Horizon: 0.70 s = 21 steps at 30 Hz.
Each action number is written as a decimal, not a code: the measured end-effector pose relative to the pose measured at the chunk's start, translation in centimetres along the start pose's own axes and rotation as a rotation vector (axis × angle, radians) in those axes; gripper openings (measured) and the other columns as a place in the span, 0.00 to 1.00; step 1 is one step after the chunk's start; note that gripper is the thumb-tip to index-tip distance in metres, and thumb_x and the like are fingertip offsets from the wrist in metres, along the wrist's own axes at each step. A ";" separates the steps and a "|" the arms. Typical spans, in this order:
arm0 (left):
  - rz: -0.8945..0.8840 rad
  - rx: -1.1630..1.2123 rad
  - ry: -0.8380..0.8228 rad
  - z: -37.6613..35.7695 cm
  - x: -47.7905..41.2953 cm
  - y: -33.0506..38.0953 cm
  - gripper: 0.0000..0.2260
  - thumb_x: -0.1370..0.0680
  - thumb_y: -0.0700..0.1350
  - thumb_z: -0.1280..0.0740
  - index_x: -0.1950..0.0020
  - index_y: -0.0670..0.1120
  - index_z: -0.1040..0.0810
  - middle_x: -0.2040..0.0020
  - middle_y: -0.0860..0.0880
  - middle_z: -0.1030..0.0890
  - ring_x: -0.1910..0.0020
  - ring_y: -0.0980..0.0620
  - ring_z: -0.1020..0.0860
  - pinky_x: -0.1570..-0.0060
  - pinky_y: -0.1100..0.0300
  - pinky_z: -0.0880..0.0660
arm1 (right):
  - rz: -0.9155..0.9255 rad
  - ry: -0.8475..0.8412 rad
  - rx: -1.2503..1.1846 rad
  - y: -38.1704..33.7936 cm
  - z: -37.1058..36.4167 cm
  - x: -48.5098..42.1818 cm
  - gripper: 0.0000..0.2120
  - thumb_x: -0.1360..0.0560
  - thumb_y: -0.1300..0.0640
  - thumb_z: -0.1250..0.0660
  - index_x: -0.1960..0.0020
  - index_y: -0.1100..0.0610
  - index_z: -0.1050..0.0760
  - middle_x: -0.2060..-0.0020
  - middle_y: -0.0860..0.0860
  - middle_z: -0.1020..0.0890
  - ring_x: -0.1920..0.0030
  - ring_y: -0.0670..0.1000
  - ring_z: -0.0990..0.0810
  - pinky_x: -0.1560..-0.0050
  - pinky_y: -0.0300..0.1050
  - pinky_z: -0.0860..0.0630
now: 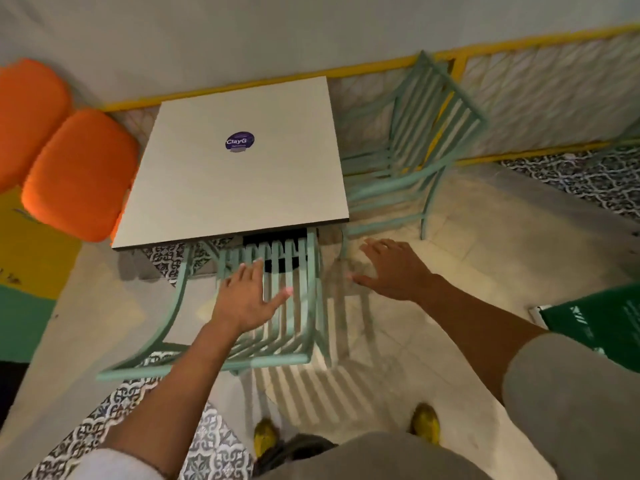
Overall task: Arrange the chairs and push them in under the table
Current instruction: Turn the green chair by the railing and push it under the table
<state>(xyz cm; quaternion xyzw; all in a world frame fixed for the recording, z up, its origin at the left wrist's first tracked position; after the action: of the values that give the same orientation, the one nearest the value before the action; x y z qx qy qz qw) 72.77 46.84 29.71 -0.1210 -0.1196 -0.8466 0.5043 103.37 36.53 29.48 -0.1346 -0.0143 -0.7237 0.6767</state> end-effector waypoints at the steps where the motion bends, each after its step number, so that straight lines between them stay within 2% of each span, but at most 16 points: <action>1: 0.019 0.023 0.030 0.2 -0.1 2.5 0.49 0.22 0.79 0.50 0.12 0.47 0.48 0.14 0.45 0.38 0.15 0.42 0.41 0.19 0.37 0.41 | -0.001 0.010 0.000 2.5 0.9 0.5 0.42 0.20 0.25 0.46 0.18 0.54 0.35 0.17 0.55 0.34 0.19 0.58 0.34 0.21 0.61 0.37; 5: 0.036 0.040 0.057 1.9 -1.1 12.5 0.48 0.21 0.78 0.49 0.12 0.47 0.49 0.13 0.46 0.39 0.14 0.44 0.43 0.19 0.39 0.43 | 0.034 -0.005 0.058 11.4 4.5 1.8 0.45 0.20 0.24 0.49 0.15 0.55 0.39 0.15 0.55 0.39 0.17 0.58 0.38 0.19 0.61 0.40; 9: 0.023 0.043 0.111 4.1 -3.4 20.2 0.48 0.22 0.79 0.51 0.11 0.48 0.50 0.12 0.48 0.43 0.13 0.45 0.47 0.17 0.40 0.45 | 0.096 0.075 0.142 17.9 8.3 1.8 0.44 0.20 0.24 0.47 0.18 0.55 0.35 0.16 0.55 0.35 0.19 0.58 0.35 0.22 0.62 0.36; 16: 0.106 -0.020 0.235 8.3 -9.8 24.9 0.53 0.26 0.82 0.59 0.12 0.47 0.48 0.12 0.48 0.42 0.13 0.44 0.47 0.17 0.38 0.44 | 0.185 0.194 0.186 26.5 13.1 -2.1 0.42 0.20 0.27 0.39 0.21 0.59 0.28 0.19 0.58 0.30 0.21 0.61 0.30 0.24 0.62 0.34; 19: 0.158 -0.016 0.245 8.3 -12.9 26.0 0.54 0.26 0.83 0.60 0.12 0.47 0.47 0.12 0.48 0.42 0.13 0.44 0.47 0.18 0.37 0.43 | 0.222 0.181 0.213 29.6 13.8 -5.4 0.44 0.21 0.26 0.44 0.22 0.61 0.27 0.21 0.60 0.28 0.22 0.63 0.28 0.25 0.62 0.32; 21: 0.188 0.007 0.247 8.3 -15.5 27.3 0.53 0.25 0.83 0.58 0.12 0.47 0.47 0.12 0.48 0.42 0.13 0.44 0.47 0.18 0.38 0.43 | 0.245 0.139 0.247 31.5 14.3 -8.2 0.45 0.20 0.25 0.45 0.19 0.59 0.30 0.19 0.59 0.31 0.20 0.61 0.31 0.23 0.61 0.35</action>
<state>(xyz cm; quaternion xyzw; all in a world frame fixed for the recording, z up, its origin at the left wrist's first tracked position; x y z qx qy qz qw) 104.72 49.72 34.69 -0.0249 -0.0479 -0.8037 0.5926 137.22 44.83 36.36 -0.0010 -0.0395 -0.6362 0.7705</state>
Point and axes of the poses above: each hand's wrist, its own x-axis away from the middle knuckle, its own z-axis out of the back of the hand, y = z × x, the point moved 2 cm from there along -x, towards the middle knuckle
